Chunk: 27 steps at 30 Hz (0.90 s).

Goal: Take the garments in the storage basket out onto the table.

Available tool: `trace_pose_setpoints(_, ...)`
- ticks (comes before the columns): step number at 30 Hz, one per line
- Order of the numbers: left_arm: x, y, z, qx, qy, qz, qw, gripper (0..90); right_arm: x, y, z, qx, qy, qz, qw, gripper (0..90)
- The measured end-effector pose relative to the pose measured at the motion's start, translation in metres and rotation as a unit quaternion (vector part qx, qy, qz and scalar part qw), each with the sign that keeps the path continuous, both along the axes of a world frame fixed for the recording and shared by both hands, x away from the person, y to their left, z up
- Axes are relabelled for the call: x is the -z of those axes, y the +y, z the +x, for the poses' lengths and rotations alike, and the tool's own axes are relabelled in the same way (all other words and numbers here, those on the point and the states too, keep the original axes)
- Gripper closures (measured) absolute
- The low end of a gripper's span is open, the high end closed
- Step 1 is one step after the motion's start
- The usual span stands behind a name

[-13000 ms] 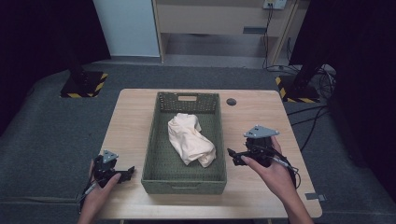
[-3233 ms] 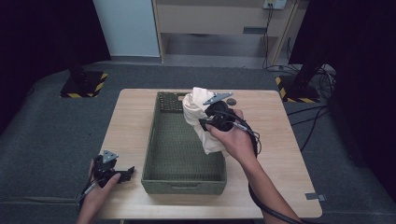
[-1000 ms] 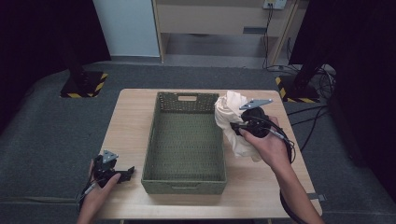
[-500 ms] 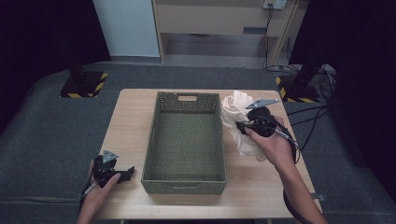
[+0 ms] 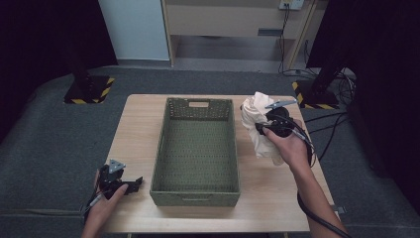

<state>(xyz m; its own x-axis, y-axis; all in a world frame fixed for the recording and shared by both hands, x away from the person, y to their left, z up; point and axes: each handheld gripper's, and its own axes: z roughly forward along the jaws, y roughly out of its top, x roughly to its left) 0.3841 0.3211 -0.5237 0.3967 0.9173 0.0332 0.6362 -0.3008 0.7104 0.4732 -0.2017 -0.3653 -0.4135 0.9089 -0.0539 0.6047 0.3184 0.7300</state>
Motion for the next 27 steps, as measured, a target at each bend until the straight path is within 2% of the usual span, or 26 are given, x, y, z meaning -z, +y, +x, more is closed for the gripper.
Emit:
trace_pose_setpoints(17, 0.0, 0.0, 0.0, 0.0, 0.0, 0.0, 1.0, 0.0, 0.048, -0.01, 0.05, 0.029, 0.037, -0.013, 0.9988, 53.5)
trace_pose_setpoints(27, 0.0, 0.0, 0.0, 0.0, 0.0, 0.0, 1.0, 0.0, 0.075, -0.011, 0.067, 0.035, 0.055, -0.011, 0.9978, 53.5)
